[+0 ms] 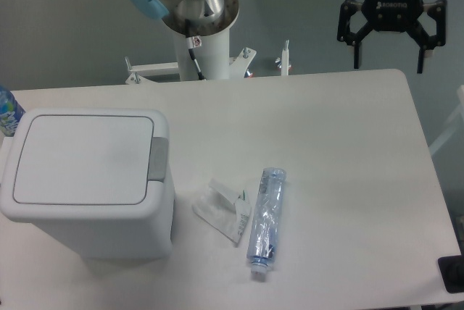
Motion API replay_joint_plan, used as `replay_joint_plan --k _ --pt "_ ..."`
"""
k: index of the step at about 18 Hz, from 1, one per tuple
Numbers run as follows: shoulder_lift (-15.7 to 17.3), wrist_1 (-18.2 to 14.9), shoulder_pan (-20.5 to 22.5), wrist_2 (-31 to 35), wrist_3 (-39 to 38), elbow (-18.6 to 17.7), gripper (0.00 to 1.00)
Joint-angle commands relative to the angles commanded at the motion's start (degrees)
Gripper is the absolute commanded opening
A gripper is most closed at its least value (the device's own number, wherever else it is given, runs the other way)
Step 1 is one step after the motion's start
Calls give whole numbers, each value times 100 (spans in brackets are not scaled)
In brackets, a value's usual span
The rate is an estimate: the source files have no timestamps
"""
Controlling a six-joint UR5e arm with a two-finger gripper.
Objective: Open the trash can
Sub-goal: 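Move the open gripper from its start pose toward the trash can, then move the open gripper down toward the grey tab on the trash can lid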
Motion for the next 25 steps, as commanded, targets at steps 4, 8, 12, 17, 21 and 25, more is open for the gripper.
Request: replay_joint_plan --k 4,8,12,17,21,25 --pt "-9 44 0 0 9 9 100" --pt "-9 97 -122 0 -428 26 100" --pt "-88 693 -491 44 -1658 9 100" --pt "-211 949 -931 228 -2039 9 100" --pt "-255 958 -1221 264 -2626 9 100" --pt "-299 941 -1748 202 -4013 -131 100"
